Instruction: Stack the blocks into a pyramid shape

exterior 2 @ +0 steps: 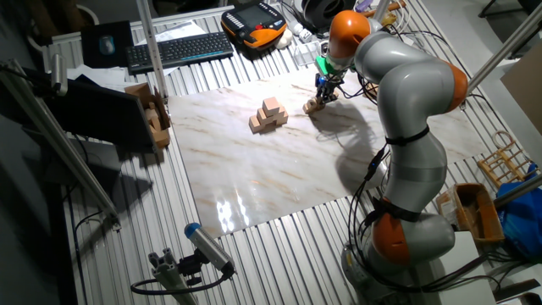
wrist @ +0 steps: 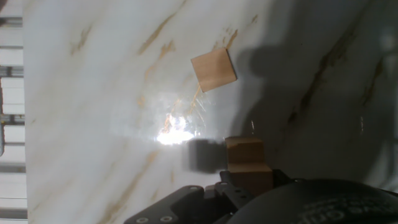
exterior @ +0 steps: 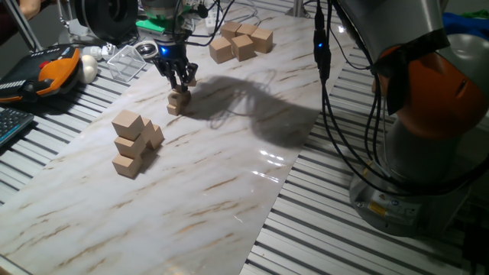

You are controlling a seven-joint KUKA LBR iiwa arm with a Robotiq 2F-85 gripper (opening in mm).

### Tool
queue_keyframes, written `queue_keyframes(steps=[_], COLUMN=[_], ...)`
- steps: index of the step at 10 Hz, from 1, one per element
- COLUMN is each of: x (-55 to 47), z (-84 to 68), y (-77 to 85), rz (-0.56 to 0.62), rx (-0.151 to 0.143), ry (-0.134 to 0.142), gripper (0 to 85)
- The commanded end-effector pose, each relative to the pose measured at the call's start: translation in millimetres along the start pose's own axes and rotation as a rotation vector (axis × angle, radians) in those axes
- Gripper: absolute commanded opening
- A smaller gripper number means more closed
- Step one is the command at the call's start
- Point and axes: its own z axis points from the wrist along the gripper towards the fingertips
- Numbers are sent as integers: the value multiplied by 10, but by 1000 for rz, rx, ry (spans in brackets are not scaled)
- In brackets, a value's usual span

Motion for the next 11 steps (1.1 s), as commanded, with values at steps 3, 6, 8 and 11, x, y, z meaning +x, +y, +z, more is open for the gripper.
queue_keyframes(steps=[3,6,8,11], x=[5,7,8,10], z=[4,6,9,17], y=[0,-1,-1,1], rz=[0,0,0,2], rx=[0,0,-2,-9], ry=[3,6,6,10], gripper=[0,0,0,0])
